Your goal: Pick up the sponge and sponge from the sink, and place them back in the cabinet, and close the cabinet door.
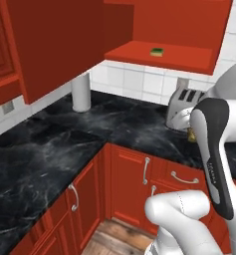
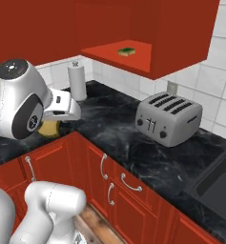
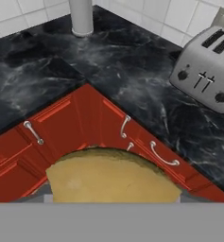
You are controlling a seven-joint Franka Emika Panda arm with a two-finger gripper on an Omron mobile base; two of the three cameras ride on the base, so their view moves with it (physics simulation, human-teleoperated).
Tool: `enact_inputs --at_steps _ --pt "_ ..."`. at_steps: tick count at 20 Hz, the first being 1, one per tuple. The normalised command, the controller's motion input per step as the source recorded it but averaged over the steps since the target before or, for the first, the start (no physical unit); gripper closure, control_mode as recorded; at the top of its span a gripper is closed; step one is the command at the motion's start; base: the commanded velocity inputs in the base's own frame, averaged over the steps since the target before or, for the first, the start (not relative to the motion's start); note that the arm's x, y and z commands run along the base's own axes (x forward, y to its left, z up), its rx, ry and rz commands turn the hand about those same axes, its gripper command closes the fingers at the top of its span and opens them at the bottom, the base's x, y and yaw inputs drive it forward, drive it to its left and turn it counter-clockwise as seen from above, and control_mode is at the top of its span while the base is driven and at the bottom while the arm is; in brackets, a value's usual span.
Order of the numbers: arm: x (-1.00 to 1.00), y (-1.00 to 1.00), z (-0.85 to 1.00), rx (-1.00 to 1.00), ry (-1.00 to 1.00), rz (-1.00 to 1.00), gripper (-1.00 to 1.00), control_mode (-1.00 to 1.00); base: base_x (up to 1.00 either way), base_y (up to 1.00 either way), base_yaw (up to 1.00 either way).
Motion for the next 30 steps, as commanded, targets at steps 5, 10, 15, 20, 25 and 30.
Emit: enact_inputs --at_steps 5,10,15,20,25,30 --pt "0.00 0.00 0.00 0.00 0.00 0.00 1.00 1.00 0.51 0.00 0.00" --pt "0.00 0.00 0.00 0.00 0.00 0.00 1.00 1.00 0.58 0.00 0.00" --pt "0.00 0.00 0.00 0.00 0.00 0.00 1.00 1.00 0.44 0.01 0.00" --pt "0.00 0.00 0.00 0.00 0.00 0.00 1.00 1.00 0.45 0.04 0.03" --pt "0.00 0.00 0.00 0.00 0.00 0.00 1.00 1.00 0.33 0.14 0.07" --pt "0.00 0.00 0.00 0.00 0.00 0.00 1.00 1.00 0.39 0.24 0.13"
